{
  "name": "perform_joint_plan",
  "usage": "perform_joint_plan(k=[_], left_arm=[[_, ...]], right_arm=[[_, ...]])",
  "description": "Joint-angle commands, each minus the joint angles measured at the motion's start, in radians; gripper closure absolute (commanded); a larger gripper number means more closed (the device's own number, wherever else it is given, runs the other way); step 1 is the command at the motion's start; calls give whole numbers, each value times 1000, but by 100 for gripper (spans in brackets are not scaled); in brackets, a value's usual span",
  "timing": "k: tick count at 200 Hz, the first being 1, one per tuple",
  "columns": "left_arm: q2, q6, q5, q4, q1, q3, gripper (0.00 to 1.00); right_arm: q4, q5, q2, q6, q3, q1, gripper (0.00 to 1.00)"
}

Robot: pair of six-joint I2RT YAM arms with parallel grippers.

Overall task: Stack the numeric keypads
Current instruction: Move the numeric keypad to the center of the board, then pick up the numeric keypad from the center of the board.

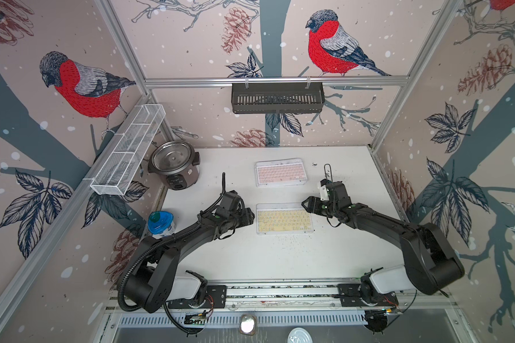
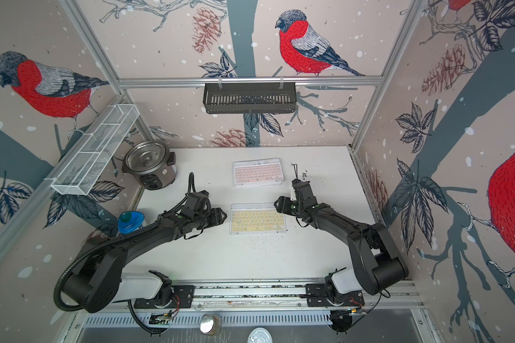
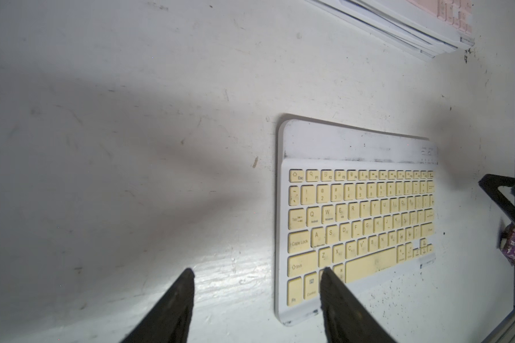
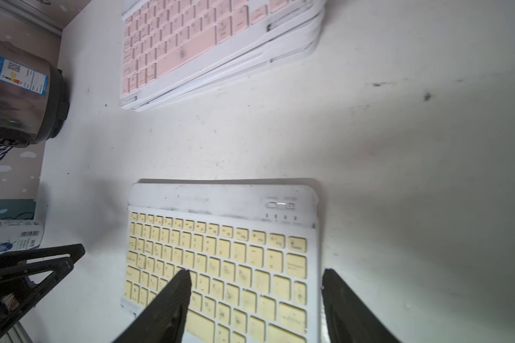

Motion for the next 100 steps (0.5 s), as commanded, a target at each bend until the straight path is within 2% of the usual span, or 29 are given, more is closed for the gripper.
perform_joint_plan(k=[1,100], left_arm=[[29,9,-7,25,-16,22,33],[177,-10,8,79,-75,82,34]], right_arm=[[-41,-15,-22,-65,-12,-27,29],[-91,-12,-21,-92,-70,-9,28]])
